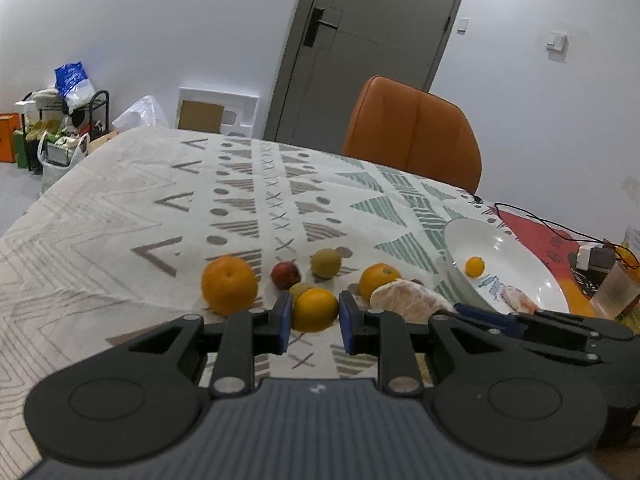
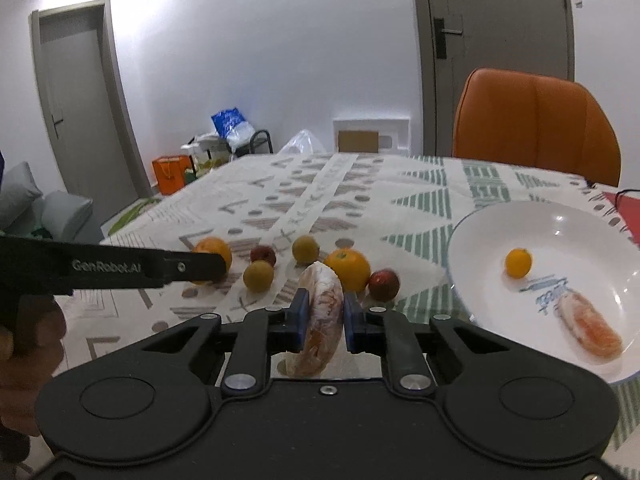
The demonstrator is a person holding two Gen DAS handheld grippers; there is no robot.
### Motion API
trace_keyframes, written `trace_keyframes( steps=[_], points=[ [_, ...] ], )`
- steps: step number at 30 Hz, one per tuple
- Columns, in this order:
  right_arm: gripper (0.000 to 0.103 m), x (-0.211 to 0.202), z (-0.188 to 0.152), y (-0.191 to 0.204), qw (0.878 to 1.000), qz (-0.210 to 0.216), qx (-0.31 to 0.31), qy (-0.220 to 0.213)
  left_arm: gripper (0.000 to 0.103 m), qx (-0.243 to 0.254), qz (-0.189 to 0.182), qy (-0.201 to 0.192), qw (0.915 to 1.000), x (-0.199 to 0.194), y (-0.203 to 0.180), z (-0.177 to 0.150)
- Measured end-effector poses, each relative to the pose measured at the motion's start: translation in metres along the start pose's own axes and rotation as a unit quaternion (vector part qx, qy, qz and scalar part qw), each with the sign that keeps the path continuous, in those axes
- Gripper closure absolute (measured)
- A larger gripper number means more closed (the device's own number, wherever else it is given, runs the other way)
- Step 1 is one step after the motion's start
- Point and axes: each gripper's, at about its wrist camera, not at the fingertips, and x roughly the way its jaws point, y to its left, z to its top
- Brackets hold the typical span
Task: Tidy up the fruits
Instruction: 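Carry the small orange with the left tool while the right tool carries the white segment to the plate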
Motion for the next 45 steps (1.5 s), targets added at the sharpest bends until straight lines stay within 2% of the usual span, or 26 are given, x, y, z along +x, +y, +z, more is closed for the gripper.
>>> trace_keyframes(
  steps=[13,26,42,44,45],
  points=[
    [0.087,-0.031,0.012,-0.033,0.998,-0.028,0.025,-0.047,0.08,0.031,-0.028,-0.006,0.9991,0.01,-0.035,0.011],
    [0.087,-0.045,0.001,-0.071,0.995,-0.065,0.057,-0.052,0.08,0.06,-0.055,-0.005,0.9967,0.024,-0.073,0.014],
    [0.087,-0.052,-0.012,-0.106,0.989,-0.104,0.091,-0.049,0.08,0.08,-0.072,0.004,0.9942,0.038,-0.1,0.013],
    [0.088,-0.053,-0.013,-0.11,0.989,-0.106,0.093,-0.049,0.08,0.082,-0.073,0.004,0.9939,0.039,-0.103,0.013],
    [0.095,-0.054,-0.013,-0.112,0.988,-0.11,0.093,-0.051,0.08,0.083,-0.074,0.004,0.9938,0.04,-0.105,0.013]
  ],
)
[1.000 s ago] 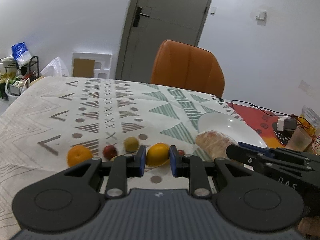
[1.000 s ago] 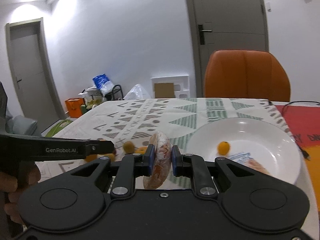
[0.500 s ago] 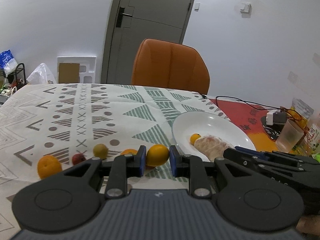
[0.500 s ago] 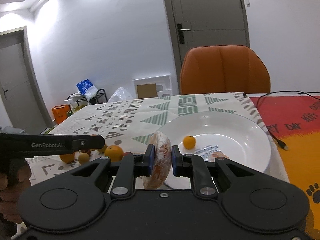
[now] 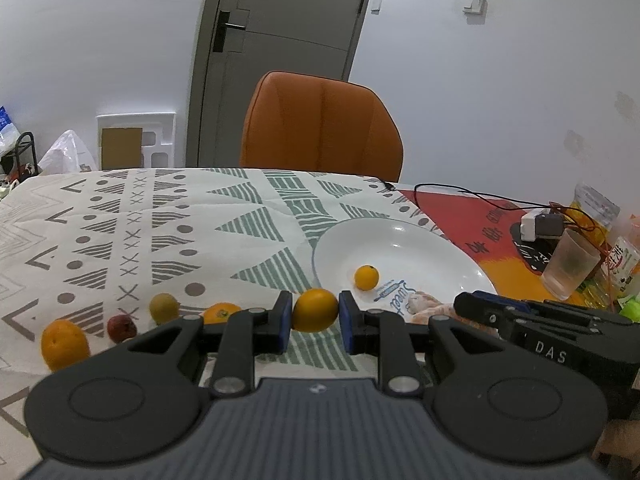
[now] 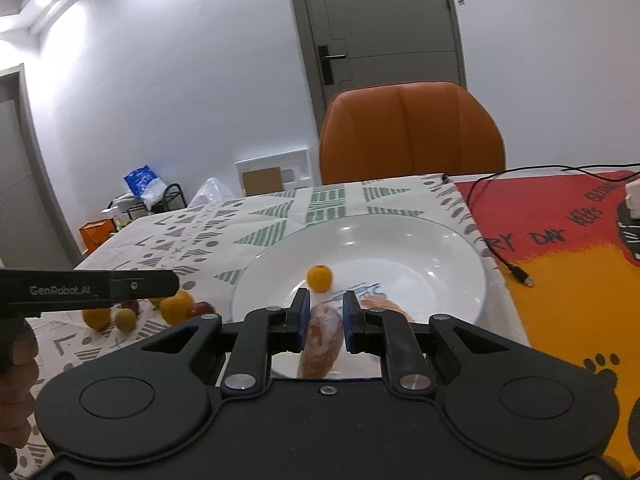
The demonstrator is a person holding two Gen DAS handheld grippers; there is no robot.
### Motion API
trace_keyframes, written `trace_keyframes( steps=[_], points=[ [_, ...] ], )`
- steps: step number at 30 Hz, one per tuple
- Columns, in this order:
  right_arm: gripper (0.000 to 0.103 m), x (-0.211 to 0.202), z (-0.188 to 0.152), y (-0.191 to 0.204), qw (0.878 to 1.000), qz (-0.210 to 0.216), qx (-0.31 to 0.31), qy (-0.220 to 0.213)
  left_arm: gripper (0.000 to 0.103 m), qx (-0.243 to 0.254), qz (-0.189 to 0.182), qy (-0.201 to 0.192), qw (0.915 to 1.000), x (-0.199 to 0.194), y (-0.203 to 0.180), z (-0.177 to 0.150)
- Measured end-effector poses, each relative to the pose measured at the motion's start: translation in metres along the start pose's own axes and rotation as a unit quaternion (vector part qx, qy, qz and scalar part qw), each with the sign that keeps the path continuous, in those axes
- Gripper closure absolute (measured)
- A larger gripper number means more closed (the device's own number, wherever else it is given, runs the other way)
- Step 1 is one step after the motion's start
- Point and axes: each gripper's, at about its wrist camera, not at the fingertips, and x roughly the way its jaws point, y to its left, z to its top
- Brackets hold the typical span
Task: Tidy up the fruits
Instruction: 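Carry the small orange with the left tool while the right tool carries the white segment to the plate, then open the left tool over the plate while the right tool releases the white segment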
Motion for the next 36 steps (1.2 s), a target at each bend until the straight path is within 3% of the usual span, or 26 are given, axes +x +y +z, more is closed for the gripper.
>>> trace_keyframes(
  steps=[1,2,14,17,26,28,30,36],
  points=[
    [0.103,0.0,0.001,-0.003,1.0,-0.001,0.001,-0.002,0.08,0.001,0.0,0.0,1.0,0.0,-0.001,0.0],
    [0.103,-0.001,0.002,-0.005,1.0,-0.001,0.003,-0.003,0.08,0.002,-0.001,0.0,1.0,0.001,-0.002,0.001],
    [0.103,-0.004,0.0,-0.02,1.0,-0.014,0.019,-0.001,0.08,0.015,-0.015,0.003,0.9998,0.01,-0.018,0.004],
    [0.098,-0.008,-0.002,-0.022,1.0,-0.017,0.023,0.0,0.08,0.02,-0.022,0.004,0.9995,0.014,-0.025,0.006],
    [0.097,-0.014,-0.006,-0.022,0.999,-0.016,0.029,0.003,0.08,0.034,-0.037,0.002,0.9987,0.023,-0.042,0.013],
    [0.093,-0.015,-0.006,-0.022,0.999,-0.013,0.031,0.003,0.079,0.036,-0.038,0.001,0.9987,0.023,-0.044,0.015],
    [0.083,-0.014,-0.006,-0.021,0.999,-0.011,0.032,0.004,0.076,0.036,-0.03,-0.003,0.9989,0.021,-0.043,0.016],
    [0.072,-0.01,-0.007,-0.014,0.999,-0.002,0.034,0.009,0.072,0.026,-0.008,0.0,0.9996,0.014,-0.027,0.015]
  ],
)
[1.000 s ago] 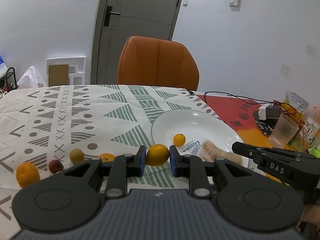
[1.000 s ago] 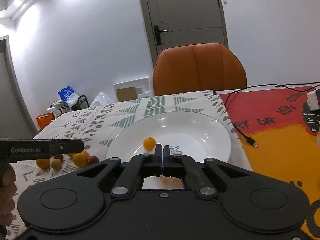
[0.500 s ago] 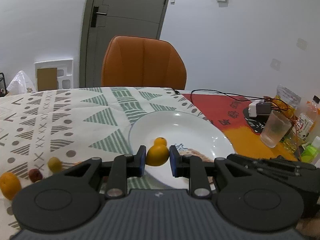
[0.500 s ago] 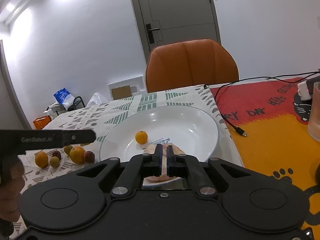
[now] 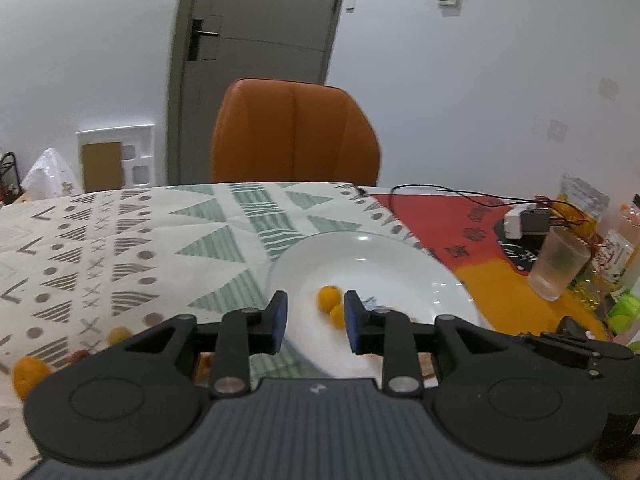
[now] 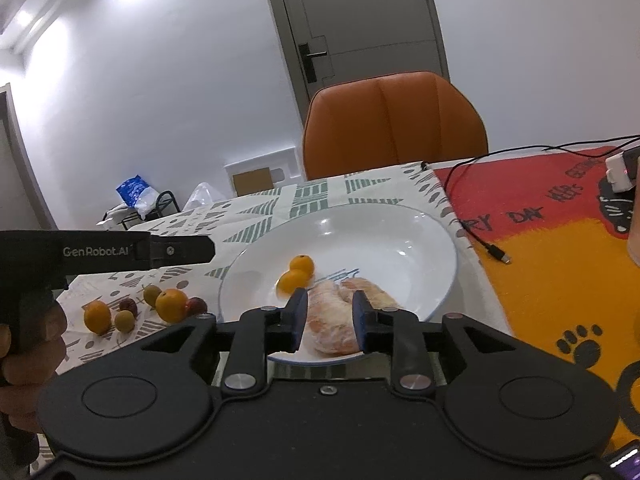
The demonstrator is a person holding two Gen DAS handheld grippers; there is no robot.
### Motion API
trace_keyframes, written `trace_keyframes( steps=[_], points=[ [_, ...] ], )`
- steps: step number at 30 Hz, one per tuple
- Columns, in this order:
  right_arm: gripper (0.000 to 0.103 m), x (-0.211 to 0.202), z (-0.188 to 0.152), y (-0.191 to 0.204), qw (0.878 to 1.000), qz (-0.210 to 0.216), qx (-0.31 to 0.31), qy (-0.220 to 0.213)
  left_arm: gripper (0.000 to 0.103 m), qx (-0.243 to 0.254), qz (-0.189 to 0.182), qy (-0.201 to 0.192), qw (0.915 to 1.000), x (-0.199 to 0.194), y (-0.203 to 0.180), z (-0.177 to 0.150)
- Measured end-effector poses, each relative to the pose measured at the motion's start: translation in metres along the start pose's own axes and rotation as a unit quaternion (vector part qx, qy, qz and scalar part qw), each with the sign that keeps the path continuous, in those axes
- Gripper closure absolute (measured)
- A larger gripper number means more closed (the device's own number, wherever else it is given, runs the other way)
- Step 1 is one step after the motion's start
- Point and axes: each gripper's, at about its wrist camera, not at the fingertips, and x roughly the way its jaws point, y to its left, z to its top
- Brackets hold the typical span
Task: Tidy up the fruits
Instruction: 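Open the left tool over the plate while the right tool releases the white segment, then withdraw both tools from the plate toward the remaining fruit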
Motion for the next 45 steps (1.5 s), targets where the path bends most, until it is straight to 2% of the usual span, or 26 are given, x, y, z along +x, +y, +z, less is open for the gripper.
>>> trace_keyframes(
  steps=[2,4,8,10,12,13,15,17,26,40,45],
  points=[
    [0.066,0.002,-0.001,0.004,1.0,0.003,0.0,0.001,0.066,-0.003,0.011,0.0,0.9999,-0.003,0.007,0.0],
    [0.061,0.004,-0.001,0.009,1.0,0.006,-0.002,0.001,0.055,-0.006,0.023,-0.002,0.9997,-0.008,0.014,-0.001],
    [0.045,0.008,0.0,0.019,1.0,0.016,-0.005,0.002,0.039,-0.014,0.042,-0.009,0.999,-0.019,0.028,-0.002],
    [0.039,0.009,0.001,0.025,1.0,0.019,-0.011,0.0,0.025,-0.02,0.052,-0.013,0.9984,-0.024,0.036,-0.003],
    [0.027,0.011,0.001,0.031,1.0,0.022,-0.015,-0.001,0.019,-0.027,0.066,-0.018,0.9973,-0.03,0.045,-0.002],
    [0.024,0.011,0.002,0.033,1.0,0.024,-0.017,-0.002,0.018,-0.03,0.072,-0.021,0.9967,-0.033,0.049,-0.002],
    [0.01,0.012,0.003,0.039,0.999,0.032,-0.019,-0.005,0.016,-0.036,0.083,-0.024,0.9956,-0.039,0.059,-0.002],
    [0.001,0.013,0.003,0.044,0.999,0.042,-0.017,-0.008,0.013,-0.044,0.094,-0.026,0.9943,-0.044,0.069,-0.003],
    [0.0,0.024,0.002,0.065,0.997,0.074,-0.022,0.006,0.01,-0.063,0.131,-0.032,0.9888,-0.062,0.101,-0.008],
    [0.0,0.036,0.001,0.097,0.993,0.103,-0.054,0.021,0.01,-0.081,0.144,-0.025,0.9858,-0.074,0.131,-0.021],
    [0.01,0.042,0.001,0.106,0.991,0.112,-0.07,0.029,0.014,-0.089,0.145,-0.021,0.9853,-0.073,0.139,-0.026]
  ],
)
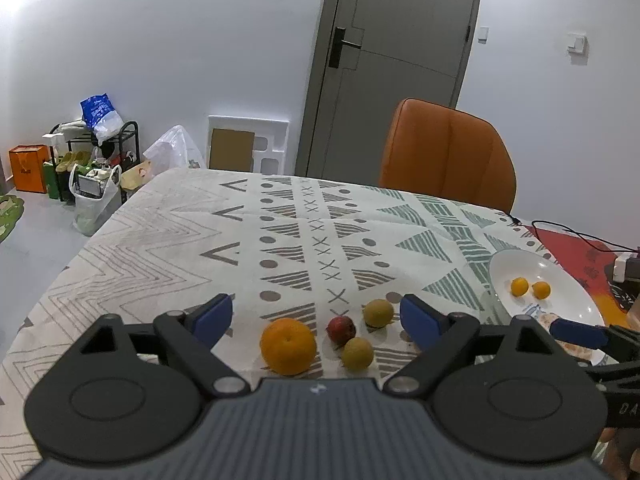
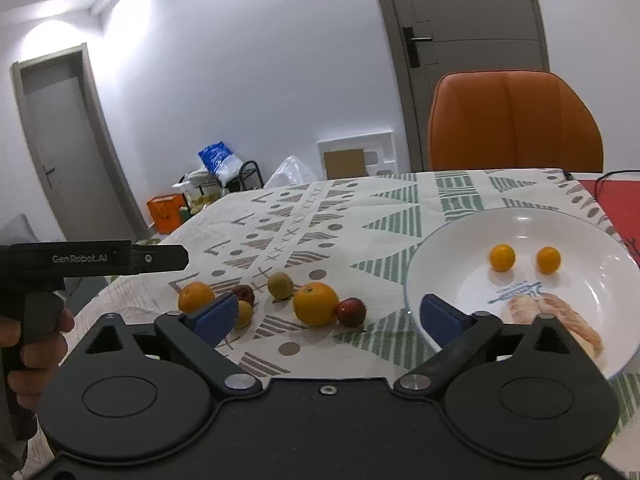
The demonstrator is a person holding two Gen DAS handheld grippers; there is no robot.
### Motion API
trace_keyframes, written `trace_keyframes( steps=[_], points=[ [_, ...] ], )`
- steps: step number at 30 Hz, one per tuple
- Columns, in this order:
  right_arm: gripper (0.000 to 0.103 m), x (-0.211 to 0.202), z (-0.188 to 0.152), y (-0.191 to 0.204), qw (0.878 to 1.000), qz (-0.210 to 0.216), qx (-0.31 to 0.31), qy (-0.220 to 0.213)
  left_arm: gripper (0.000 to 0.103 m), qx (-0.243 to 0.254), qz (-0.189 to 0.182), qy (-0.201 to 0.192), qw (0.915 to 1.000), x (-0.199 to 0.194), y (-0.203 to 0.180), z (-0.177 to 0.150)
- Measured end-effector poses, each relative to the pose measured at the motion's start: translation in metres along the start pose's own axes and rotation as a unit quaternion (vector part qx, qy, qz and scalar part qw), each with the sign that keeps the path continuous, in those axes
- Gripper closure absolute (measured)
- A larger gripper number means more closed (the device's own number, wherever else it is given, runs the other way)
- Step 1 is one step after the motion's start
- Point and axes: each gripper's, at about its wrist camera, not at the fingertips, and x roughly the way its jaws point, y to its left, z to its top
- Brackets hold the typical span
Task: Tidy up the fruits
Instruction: 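Withdraw both tools from the plate toward the remaining fruit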
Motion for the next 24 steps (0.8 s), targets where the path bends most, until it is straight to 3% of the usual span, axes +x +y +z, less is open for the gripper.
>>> trace_keyframes(
  steps=[3,7,24],
  points=[
    [0.019,0.005,0.001,0.004,1.0,0.004,-0.004,0.006,0.021,-0.007,-0.001,0.004,1.0,0.003,0.006,-0.001],
    [0.023,0.011,0.002,0.009,1.0,0.006,-0.012,0.015,0.03,-0.016,-0.001,0.015,0.9998,0.01,0.011,-0.004],
    [0.036,0.041,0.007,0.021,0.998,0.005,-0.03,0.047,0.046,-0.047,-0.012,0.051,0.9975,0.046,0.032,-0.017]
  ],
)
